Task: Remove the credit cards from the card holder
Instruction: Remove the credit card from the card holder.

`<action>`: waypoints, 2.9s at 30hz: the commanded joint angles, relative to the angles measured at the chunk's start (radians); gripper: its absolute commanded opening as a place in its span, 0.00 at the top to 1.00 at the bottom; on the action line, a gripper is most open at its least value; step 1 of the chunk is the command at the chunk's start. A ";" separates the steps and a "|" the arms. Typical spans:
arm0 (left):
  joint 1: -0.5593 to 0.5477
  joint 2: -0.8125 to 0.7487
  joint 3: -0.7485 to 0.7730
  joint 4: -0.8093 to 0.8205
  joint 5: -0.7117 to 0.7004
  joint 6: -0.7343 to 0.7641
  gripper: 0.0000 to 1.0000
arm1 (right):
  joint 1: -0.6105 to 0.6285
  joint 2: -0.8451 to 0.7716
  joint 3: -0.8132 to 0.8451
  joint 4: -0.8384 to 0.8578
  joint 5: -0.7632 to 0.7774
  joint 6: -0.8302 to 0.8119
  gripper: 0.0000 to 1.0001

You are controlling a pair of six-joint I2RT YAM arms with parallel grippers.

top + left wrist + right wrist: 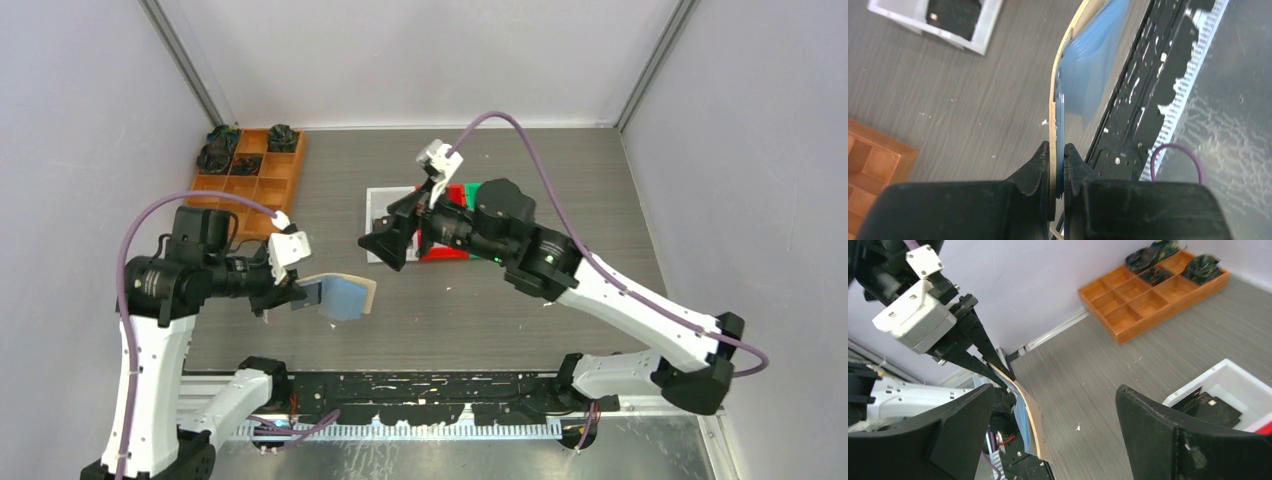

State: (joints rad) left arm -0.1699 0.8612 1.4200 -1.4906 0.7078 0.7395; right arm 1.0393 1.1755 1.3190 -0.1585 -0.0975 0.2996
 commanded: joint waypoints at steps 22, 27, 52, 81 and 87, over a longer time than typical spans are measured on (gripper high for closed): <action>0.001 0.061 0.052 -0.283 0.157 0.151 1.00 | 0.042 0.352 0.102 0.204 -0.629 -0.022 0.10; 0.001 0.050 0.041 -0.284 0.171 0.154 1.00 | 0.042 0.378 0.127 0.165 -0.668 -0.082 0.38; 0.001 -0.206 -0.110 0.482 0.387 -0.825 0.57 | -0.005 0.070 -0.342 1.037 -0.465 0.345 0.99; 0.001 -0.214 -0.096 0.748 0.296 -1.142 1.00 | -0.004 0.024 -0.335 0.886 -0.494 0.329 0.65; 0.001 -0.224 -0.104 0.670 0.166 -1.027 1.00 | -0.037 -0.165 -0.283 0.547 -0.135 0.165 0.21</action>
State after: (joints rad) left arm -0.1707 0.6441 1.2903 -0.8272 0.9890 -0.3595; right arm 1.0214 1.1648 0.9573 0.5850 -0.5049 0.5945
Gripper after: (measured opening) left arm 0.070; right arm 0.747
